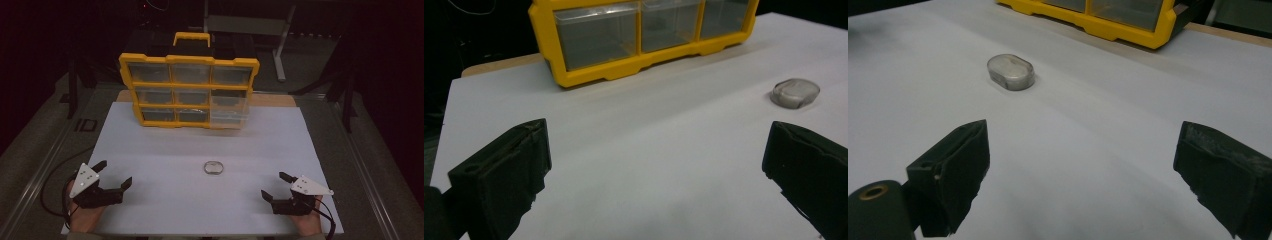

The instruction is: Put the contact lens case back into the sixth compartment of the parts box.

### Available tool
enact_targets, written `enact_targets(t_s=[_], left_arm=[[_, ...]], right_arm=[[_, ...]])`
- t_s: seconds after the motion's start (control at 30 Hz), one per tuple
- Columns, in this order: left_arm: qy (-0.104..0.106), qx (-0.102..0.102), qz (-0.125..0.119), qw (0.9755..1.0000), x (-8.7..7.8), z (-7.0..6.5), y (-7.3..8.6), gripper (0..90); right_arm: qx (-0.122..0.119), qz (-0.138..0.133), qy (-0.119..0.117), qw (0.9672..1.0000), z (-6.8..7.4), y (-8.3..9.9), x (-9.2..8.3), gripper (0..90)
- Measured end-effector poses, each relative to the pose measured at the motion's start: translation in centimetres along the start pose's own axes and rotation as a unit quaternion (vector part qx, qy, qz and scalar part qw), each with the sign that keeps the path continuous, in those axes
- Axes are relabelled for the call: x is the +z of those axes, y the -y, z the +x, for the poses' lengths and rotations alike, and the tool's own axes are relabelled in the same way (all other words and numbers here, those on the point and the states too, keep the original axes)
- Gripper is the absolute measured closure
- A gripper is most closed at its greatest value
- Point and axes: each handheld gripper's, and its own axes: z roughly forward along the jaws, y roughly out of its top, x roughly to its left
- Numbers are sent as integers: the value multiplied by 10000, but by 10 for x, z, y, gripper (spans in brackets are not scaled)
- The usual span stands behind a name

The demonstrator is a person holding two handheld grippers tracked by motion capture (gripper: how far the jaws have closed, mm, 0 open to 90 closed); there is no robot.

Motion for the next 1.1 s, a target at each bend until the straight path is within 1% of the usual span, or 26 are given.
enact_targets(t_s=[0.1,0.13,0.2,0.27,0.3,0.33,0.43,0.5,0.53,0.6,0.63,0.83,0.97,1.1], left_arm=[[48,23,20,10000,1,-1,1,2],[20,73,56,10000,2,-1,1,1],[20,73,56,10000,2,-1,1,1],[95,51,87,9999,2,0,2,1],[95,51,87,9999,2,0,2,2],[165,7,114,9998,3,0,2,2],[204,22,146,9997,4,0,2,1],[279,32,236,9993,7,-1,-1,2],[279,32,236,9993,7,-1,-1,2],[321,73,284,9991,9,-4,-2,1],[332,134,320,9988,10,-5,-4,2],[416,331,376,9979,15,-10,-13,2],[528,457,480,9964,20,-11,-20,2],[545,546,580,9953,26,-14,-26,2]], right_arm=[[27,-11,-6,10000,-1,1,0,78],[29,-22,-33,10000,-1,1,-1,78],[34,-36,-38,10000,-1,0,-1,78],[19,-62,-69,10000,0,0,0,78],[19,-62,-69,10000,0,0,0,78],[17,-53,-100,9999,0,0,0,78],[50,-70,-135,9999,0,0,0,78],[48,-72,-164,9998,0,0,0,79],[48,-72,-164,9998,0,0,0,79],[54,-70,-188,9998,0,0,1,78],[38,-74,-189,9998,0,0,1,78],[16,-127,-200,9997,-1,0,1,78],[18,-121,-219,9997,0,0,1,78],[0,-106,-221,9997,0,0,1,78]])
